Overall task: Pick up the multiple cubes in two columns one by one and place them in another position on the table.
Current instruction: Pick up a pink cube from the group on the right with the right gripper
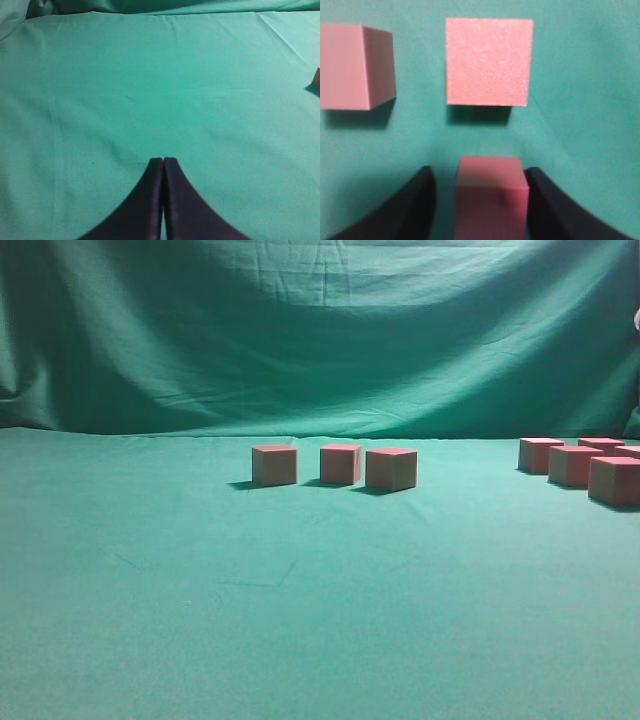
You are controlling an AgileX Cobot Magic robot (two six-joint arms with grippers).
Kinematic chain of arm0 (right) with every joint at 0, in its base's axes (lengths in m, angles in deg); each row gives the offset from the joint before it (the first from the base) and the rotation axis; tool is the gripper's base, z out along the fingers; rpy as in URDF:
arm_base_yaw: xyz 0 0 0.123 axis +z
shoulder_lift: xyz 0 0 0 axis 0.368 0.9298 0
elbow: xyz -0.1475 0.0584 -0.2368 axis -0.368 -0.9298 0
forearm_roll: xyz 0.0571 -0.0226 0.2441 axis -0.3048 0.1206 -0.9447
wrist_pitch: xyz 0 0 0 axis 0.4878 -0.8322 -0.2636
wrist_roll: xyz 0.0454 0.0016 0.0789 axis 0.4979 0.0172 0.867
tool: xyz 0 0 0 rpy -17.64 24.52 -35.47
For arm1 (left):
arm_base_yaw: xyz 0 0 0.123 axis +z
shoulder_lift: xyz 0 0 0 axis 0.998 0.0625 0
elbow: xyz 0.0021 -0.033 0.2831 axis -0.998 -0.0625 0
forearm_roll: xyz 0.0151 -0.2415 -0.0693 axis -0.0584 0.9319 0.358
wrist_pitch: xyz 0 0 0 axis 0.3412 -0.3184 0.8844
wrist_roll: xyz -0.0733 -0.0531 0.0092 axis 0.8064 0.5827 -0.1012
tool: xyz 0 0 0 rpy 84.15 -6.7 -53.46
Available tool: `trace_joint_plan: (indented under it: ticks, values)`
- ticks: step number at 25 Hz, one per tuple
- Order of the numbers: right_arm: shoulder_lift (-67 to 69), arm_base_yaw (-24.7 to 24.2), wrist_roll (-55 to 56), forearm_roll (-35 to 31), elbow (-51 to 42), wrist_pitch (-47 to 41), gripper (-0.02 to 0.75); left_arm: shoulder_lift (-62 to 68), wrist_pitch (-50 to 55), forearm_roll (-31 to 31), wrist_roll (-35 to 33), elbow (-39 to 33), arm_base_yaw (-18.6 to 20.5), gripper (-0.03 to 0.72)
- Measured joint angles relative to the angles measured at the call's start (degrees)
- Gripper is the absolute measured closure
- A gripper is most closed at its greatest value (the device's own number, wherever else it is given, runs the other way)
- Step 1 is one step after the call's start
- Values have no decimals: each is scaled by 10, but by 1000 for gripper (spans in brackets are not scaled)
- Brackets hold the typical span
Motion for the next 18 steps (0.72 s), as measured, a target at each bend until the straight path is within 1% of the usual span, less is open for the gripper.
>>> trace_joint_plan:
  ticks: [2, 3, 4, 8, 12, 14, 18]
  values:
    - [1, 0, 0, 0, 0, 0, 470, 0, 0, 0, 0, 0, 0, 688]
    - [1, -1, 0, 0, 0, 0, 482, 0, 0, 0, 0, 0, 0, 688]
    - [1, -1, 0, 0, 0, -2, 471, 0, 0, 0, 0, 0, 0, 688]
    - [1, -1, -1, 0, 1, -25, 471, 0, 0, 0, 0, 0, 0, 688]
    - [-12, -1, -1, -15, 27, -99, 471, 0, 0, 0, 0, 0, 0, 688]
    - [-29, -1, -11, -50, 55, -131, 471, 0, 0, 0, 0, 0, 0, 688]
    - [-66, 8, -78, -164, 116, -177, 471, 0, 0, 0, 0, 0, 0, 688]
